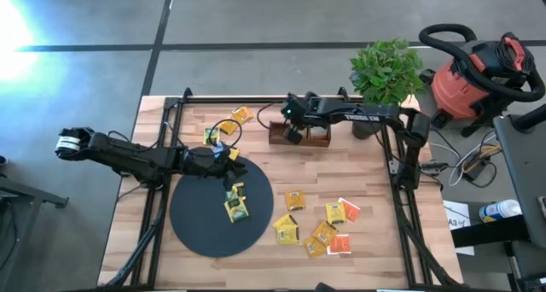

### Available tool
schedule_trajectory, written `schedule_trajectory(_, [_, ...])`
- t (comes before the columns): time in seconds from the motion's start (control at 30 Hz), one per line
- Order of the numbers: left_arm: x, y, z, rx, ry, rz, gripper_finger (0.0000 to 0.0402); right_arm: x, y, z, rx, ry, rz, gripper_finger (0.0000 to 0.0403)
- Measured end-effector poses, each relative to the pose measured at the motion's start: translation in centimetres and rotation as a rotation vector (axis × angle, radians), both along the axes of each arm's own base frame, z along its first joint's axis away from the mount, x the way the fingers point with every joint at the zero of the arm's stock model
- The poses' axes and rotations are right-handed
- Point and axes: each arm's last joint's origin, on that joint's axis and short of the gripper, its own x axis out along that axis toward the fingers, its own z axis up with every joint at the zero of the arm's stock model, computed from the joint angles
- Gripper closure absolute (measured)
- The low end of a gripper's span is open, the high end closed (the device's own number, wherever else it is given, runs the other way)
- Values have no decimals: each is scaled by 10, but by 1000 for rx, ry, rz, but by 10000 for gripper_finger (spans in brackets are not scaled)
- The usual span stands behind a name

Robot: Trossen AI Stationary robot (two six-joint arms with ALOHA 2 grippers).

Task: Pick & Place Tea
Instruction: Put the orange tea bag into the middle section of the wooden organizer

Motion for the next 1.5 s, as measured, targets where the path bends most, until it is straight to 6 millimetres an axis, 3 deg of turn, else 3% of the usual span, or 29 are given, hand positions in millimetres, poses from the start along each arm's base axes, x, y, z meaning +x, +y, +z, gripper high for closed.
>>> schedule_trajectory(0.17, [0,1,0,9,-2,16,266,-8,2,14,29,-25,18,394])
schedule_trajectory(0.47, [0,1,1,13,-7,24,266,-13,25,10,435,-44,141,394])
schedule_trajectory(0.63, [0,1,1,14,-7,22,266,-19,60,10,586,79,227,394])
schedule_trajectory(0.83, [0,1,1,22,-5,14,266,-27,123,3,713,274,328,394])
schedule_trajectory(1.03, [0,0,1,14,-4,-8,266,-33,182,-14,724,308,348,361])
schedule_trajectory(1.2, [0,-1,1,25,0,-36,266,-23,213,-26,675,140,408,298])
schedule_trajectory(1.3, [0,-2,1,28,1,-51,266,-17,228,-30,496,60,497,263])
schedule_trajectory(1.4, [2,-2,1,24,-11,-57,266,-18,235,-39,302,87,511,239])
schedule_trajectory(1.5, [9,-4,-2,34,-29,-112,266,-21,236,-46,272,96,461,225])
